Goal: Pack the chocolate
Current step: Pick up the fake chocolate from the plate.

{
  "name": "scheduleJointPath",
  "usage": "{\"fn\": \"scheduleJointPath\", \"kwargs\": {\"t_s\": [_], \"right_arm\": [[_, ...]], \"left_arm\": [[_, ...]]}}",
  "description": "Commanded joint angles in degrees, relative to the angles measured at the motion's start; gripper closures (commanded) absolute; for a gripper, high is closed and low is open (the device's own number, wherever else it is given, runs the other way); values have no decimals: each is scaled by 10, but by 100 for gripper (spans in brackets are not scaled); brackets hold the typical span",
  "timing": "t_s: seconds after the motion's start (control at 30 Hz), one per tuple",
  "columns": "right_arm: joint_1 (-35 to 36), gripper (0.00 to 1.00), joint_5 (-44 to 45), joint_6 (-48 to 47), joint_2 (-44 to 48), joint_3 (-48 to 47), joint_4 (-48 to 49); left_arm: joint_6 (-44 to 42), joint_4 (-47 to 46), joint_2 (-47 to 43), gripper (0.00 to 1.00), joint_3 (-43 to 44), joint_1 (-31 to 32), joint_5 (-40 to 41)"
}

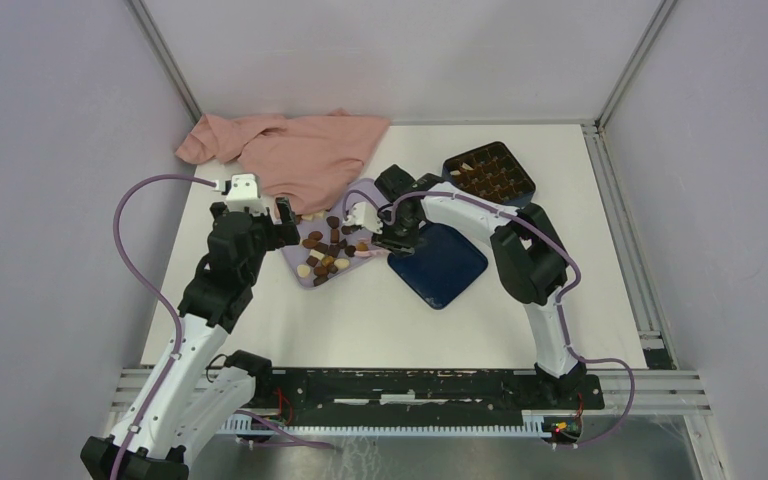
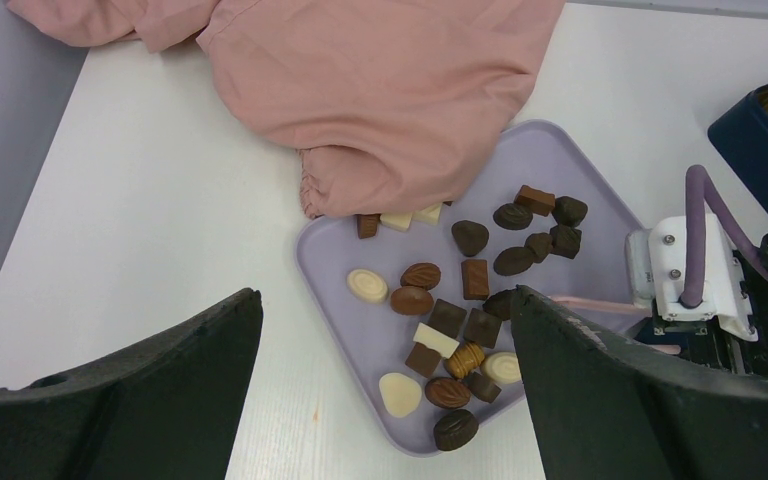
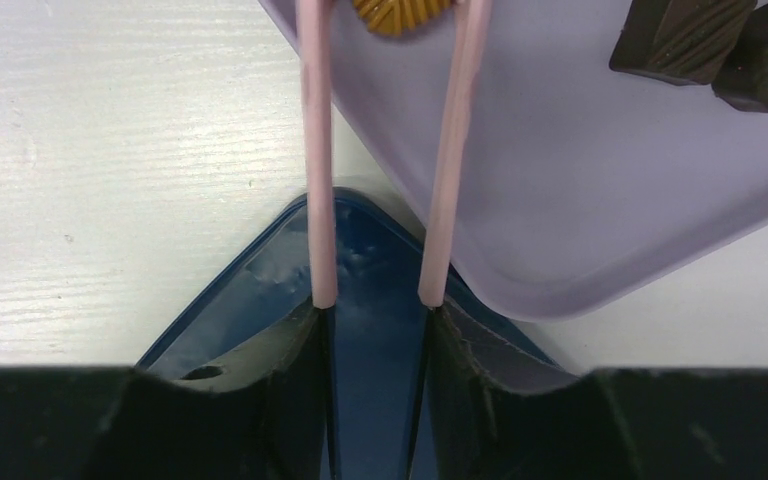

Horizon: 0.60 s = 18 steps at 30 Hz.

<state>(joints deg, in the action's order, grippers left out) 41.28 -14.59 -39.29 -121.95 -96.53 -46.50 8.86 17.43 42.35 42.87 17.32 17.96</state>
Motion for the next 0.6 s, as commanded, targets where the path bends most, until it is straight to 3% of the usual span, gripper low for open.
{"fn": "scheduleJointPath", "kwargs": {"t_s": [0.0,0.23,0.57], "right_arm": [[4,62,13,1,2,-25,-5],[4,75,9,2,25,-15,-3],[2,78,2,4,53,-14,2]], "left_arm": [[-29,-21,-2,1,2,-3,6],[-29,-20,-3,1,2,-3,6],[-29,-20,-2,1,2,-3,6]]}}
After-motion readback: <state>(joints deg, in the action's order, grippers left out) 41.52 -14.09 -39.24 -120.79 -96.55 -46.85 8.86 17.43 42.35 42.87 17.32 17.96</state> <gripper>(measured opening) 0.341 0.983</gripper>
